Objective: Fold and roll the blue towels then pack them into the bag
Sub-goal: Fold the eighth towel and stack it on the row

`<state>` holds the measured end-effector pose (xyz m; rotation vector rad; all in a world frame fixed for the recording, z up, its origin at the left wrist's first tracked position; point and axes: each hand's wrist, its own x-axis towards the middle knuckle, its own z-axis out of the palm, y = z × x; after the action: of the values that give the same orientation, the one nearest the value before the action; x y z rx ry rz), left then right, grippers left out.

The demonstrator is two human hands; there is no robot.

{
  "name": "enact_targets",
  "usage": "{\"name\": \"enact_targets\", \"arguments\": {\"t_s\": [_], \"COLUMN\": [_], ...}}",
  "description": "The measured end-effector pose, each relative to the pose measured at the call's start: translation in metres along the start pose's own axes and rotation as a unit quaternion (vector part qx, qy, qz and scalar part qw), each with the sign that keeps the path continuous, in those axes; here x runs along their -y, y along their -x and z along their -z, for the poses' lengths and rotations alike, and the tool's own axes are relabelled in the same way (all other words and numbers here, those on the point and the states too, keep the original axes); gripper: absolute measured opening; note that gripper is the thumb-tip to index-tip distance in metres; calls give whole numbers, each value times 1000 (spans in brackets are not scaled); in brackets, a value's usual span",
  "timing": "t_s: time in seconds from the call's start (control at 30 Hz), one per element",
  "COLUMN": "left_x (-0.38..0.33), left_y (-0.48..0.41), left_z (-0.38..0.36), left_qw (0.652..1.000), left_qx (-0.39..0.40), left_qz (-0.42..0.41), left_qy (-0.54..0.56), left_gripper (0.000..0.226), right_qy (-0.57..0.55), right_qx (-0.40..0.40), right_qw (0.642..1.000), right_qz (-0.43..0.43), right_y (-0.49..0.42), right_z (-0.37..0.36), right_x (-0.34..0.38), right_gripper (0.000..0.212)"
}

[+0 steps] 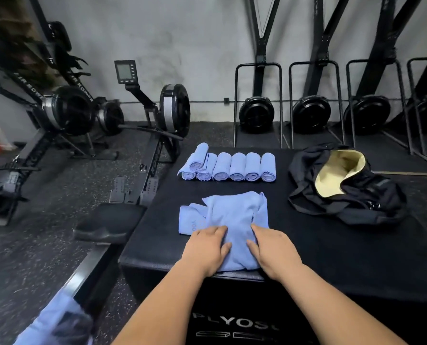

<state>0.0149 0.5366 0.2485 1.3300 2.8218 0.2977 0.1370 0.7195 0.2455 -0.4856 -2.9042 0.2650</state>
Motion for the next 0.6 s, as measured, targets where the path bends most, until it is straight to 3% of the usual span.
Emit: {"name": "enact_targets", "arguments": {"t_s": [0.1, 0.2, 0.27, 0.33, 0.4, 0.53, 0.6], "left_x": [-4, -4, 1, 12, 20, 16, 7], "left_y": [-1, -8, -11, -15, -19, -29, -35], "left_z": [9, 17, 13, 1, -8, -5, -2], "left_qw": [995, 990, 992, 997, 1000, 999, 997], "left_qx": [-61, -62, -63, -56, -15, 6, 10], "left_qz": [9, 8, -9, -27, -23, 32, 46], "left_qy": [-74, -126, -106, -51, -14, -43, -64], "left_gripper": [36, 38, 31, 36, 45, 49, 53], "right_qy": [52, 64, 50, 13, -21, 89, 115], "right_qx": [-90, -102, -113, -99, -62, 45, 38], "right_qw": [994, 991, 992, 995, 998, 985, 980], "right_qz": [-32, -55, -37, -1, -14, -138, -159], "right_y": [-3, -13, -15, -13, -14, -27, -33], "right_z": [-5, -10, -11, -12, -10, -13, -8], "right_x": [5, 3, -3, -9, -18, -46, -47], "right_gripper": [45, 33, 7, 13, 7, 47, 53]}}
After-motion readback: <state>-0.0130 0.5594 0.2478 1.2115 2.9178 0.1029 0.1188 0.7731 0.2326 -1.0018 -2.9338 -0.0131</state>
